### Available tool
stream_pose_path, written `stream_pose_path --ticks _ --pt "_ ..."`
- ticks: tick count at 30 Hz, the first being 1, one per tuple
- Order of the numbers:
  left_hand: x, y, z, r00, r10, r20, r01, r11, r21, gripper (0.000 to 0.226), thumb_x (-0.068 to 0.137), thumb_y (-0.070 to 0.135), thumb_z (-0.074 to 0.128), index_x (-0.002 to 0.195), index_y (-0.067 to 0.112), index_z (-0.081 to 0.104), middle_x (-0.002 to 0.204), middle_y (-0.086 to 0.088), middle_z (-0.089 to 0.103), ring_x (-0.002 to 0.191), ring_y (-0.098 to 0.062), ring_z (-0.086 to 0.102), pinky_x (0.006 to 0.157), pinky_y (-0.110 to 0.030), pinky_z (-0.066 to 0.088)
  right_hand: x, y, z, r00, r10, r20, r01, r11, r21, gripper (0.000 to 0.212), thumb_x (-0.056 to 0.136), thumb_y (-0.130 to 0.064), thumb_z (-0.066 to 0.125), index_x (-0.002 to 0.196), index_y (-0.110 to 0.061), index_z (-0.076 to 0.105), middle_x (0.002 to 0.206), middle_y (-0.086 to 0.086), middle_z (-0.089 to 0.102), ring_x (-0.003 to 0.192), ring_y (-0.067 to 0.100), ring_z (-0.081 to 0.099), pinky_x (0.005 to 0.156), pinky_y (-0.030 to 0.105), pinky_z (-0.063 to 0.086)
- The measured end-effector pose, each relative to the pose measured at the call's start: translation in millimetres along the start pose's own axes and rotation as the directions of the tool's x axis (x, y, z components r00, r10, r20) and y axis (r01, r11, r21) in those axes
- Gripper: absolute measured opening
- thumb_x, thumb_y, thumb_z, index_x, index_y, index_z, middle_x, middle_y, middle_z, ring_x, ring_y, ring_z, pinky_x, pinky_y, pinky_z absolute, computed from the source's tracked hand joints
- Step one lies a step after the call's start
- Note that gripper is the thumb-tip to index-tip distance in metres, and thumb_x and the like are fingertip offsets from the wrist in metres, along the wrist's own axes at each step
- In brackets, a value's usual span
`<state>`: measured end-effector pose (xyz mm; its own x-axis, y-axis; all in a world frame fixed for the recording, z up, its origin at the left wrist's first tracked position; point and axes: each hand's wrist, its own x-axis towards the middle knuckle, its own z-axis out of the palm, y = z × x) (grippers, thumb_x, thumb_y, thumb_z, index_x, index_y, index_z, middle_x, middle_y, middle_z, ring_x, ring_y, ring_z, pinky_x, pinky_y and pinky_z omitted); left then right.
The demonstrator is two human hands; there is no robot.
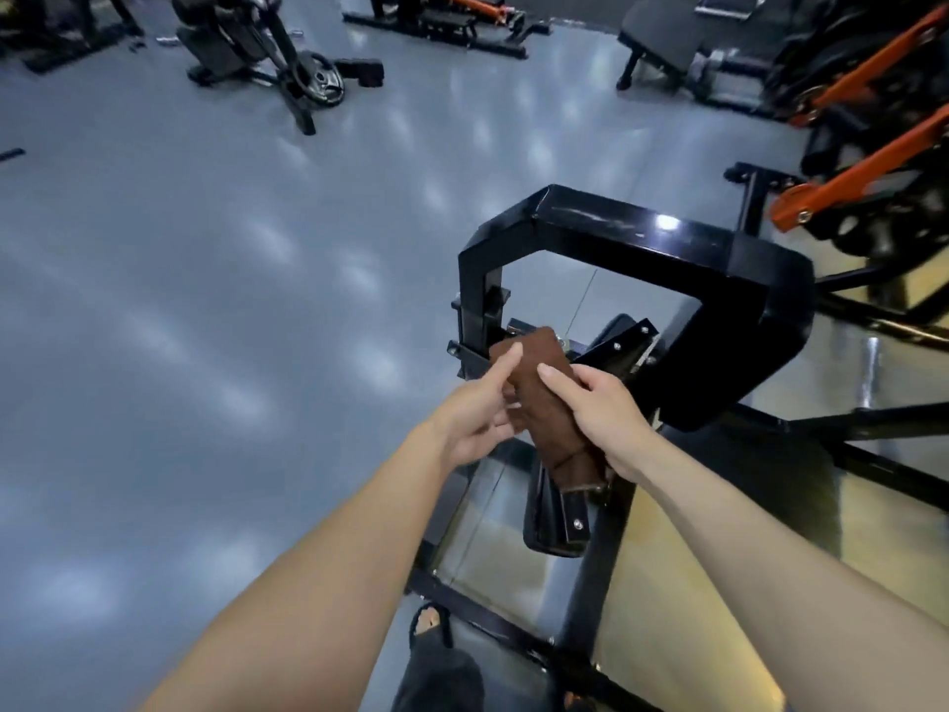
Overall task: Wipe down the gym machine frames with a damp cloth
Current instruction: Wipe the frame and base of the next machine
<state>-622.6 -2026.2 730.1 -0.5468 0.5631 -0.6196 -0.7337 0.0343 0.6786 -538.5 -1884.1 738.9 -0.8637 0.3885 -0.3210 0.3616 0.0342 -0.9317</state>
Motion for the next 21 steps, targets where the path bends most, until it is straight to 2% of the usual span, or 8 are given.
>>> stream_pose_path --ticks 5,8,10,11,14,15,17,21 --pt "24 17 -28 0.998 -0.024 0.049 0.018 0.995 0.102 0.024 0.103 0.029 0.063 0.113 0.009 0.073 0.113 -0.008 0.077 0.104 -0.018 0.074 0.094 -0.032 0.058 20 -4 22 0.992 0.107 -0.059 -0.101 0.990 0.097 0.028 0.098 -0.045 0.068 0.113 -0.023 0.076 0.102 -0.002 0.080 0.094 0.018 0.077 0.092 0.043 0.062" --pt "35 26 -32 0.998 0.020 0.062 -0.034 0.971 0.235 0.024 0.106 0.032 0.058 0.102 0.012 0.070 0.098 -0.003 0.078 0.083 -0.012 0.072 0.079 -0.026 0.060 19 -7 25 0.974 0.227 -0.009 -0.216 0.935 0.281 0.030 0.099 -0.037 0.066 0.118 -0.015 0.075 0.110 0.003 0.078 0.100 0.021 0.076 0.101 0.045 0.057" --pt "37 31 -28 0.996 0.056 0.064 -0.073 0.952 0.298 0.027 0.108 0.031 0.054 0.094 0.013 0.068 0.077 0.002 0.075 0.061 -0.004 0.065 0.058 -0.016 0.052 17 -14 27 0.961 0.276 0.004 -0.251 0.869 0.426 0.029 0.100 -0.034 0.067 0.117 -0.012 0.074 0.103 0.004 0.079 0.090 0.020 0.076 0.095 0.043 0.058" --pt "37 33 -26 0.995 0.073 0.065 -0.090 0.945 0.315 0.028 0.108 0.031 0.053 0.093 0.012 0.068 0.075 0.003 0.074 0.058 -0.003 0.063 0.056 -0.016 0.051 16 -17 29 0.955 0.295 0.004 -0.260 0.837 0.482 0.028 0.100 -0.034 0.067 0.116 -0.012 0.074 0.100 0.004 0.080 0.087 0.020 0.077 0.090 0.041 0.060" --pt "36 37 -18 0.991 0.082 0.107 -0.110 0.950 0.293 0.031 0.106 0.034 0.056 0.113 0.008 0.071 0.110 -0.010 0.077 0.097 -0.016 0.071 0.097 -0.038 0.057 16 -27 32 0.943 0.330 0.040 -0.290 0.756 0.587 0.034 0.098 -0.040 0.068 0.116 -0.012 0.075 0.107 0.011 0.079 0.090 0.026 0.078 0.086 0.043 0.061" --pt "33 39 -16 0.990 0.082 0.114 -0.111 0.953 0.282 0.031 0.107 0.033 0.056 0.116 0.008 0.071 0.115 -0.010 0.076 0.103 -0.019 0.070 0.100 -0.040 0.056 15 -31 33 0.943 0.331 0.042 -0.290 0.751 0.594 0.035 0.097 -0.042 0.068 0.115 -0.013 0.076 0.107 0.012 0.079 0.088 0.027 0.078 0.084 0.042 0.060" --pt "30 41 -11 0.989 0.076 0.124 -0.106 0.959 0.261 0.028 0.107 0.031 0.055 0.115 0.009 0.071 0.113 -0.006 0.077 0.101 -0.016 0.071 0.089 -0.032 0.059 16 -35 31 0.945 0.324 0.050 -0.288 0.745 0.601 0.039 0.098 -0.047 0.065 0.116 -0.015 0.077 0.107 0.011 0.079 0.083 0.026 0.078 0.082 0.041 0.058" --pt "19 45 4 0.994 -0.011 0.112 -0.016 0.972 0.236 0.032 0.109 0.031 0.049 0.117 0.009 0.071 0.109 -0.004 0.078 0.097 -0.015 0.072 0.093 -0.034 0.056 14 -32 16 0.947 0.302 0.109 -0.297 0.696 0.654 0.061 0.102 -0.064 0.046 0.127 -0.016 0.074 0.126 0.015 0.073 0.113 0.032 0.072 0.101 0.050 0.053"
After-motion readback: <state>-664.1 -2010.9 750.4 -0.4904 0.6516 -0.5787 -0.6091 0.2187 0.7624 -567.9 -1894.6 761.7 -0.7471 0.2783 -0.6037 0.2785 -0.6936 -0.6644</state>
